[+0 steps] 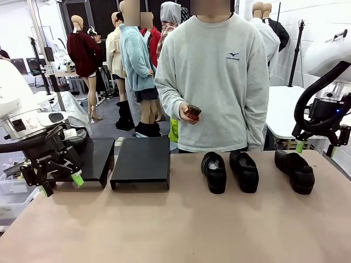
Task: Organize the shoes by placing them on the stand.
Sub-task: Pick up one Shoe and place it in the middle of the table.
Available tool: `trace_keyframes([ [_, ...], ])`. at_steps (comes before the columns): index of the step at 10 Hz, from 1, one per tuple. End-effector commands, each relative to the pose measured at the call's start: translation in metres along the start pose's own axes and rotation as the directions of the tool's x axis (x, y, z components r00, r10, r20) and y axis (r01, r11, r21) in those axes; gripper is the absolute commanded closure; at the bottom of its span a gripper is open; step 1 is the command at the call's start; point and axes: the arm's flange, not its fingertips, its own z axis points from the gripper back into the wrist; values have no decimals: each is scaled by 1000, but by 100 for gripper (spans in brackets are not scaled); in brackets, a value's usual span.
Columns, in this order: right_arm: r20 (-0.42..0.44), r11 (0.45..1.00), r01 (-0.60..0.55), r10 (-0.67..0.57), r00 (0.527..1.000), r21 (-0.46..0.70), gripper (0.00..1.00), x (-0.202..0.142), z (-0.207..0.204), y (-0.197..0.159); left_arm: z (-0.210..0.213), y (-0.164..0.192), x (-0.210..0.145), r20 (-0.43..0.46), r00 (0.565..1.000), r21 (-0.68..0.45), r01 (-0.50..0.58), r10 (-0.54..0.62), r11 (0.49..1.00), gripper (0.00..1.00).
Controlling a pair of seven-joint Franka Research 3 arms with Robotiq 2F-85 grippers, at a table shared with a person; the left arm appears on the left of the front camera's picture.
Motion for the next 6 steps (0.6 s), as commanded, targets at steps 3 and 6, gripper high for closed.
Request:
trace_keyframes([
  [3,26,996,-86,85,996,30,0,21,-1,3,-1,2,-3,-3,1000,7,7,-7,1000,0],
  [6,-3,990,-135,135,991,41,0,77,-17,4,-1,2,-3,-3,1000,7,7,-7,1000,0],
])
